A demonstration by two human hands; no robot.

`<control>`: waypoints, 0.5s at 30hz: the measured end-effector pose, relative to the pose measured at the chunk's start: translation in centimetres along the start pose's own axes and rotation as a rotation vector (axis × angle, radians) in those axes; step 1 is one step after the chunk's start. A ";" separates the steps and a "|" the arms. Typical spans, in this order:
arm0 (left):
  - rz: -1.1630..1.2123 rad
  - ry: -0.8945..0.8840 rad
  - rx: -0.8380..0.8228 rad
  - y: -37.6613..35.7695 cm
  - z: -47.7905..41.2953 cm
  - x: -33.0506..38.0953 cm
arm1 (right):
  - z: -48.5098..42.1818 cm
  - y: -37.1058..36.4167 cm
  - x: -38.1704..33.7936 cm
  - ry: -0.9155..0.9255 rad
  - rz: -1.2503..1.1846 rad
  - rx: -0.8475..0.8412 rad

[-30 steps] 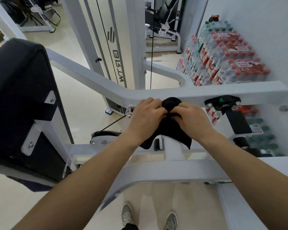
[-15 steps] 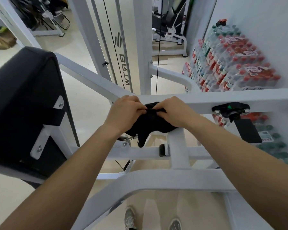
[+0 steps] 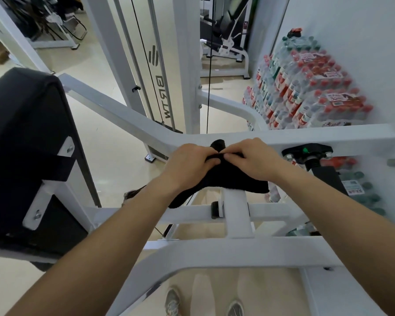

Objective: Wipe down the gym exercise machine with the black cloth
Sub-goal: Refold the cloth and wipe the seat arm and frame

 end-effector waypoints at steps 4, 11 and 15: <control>-0.060 0.004 0.010 1.3 0.6 -1.7 | -0.9 -0.3 -1.3 -0.051 -0.085 0.001; 0.031 0.109 -0.039 2.5 2.0 -4.6 | -2.8 -2.9 -5.0 0.075 0.086 -0.006; -0.034 0.068 -0.049 0.7 0.9 -2.0 | -0.8 -2.1 -2.3 0.024 0.096 0.061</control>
Point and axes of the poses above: each hand's wrist, its own z-axis away from the middle knuckle, its own y-axis out of the back of the hand, x = y × z, the point moved 1 cm from there along -z, towards the middle knuckle, and after that the axes turned 6 degrees about y, right-handed, at the moved point
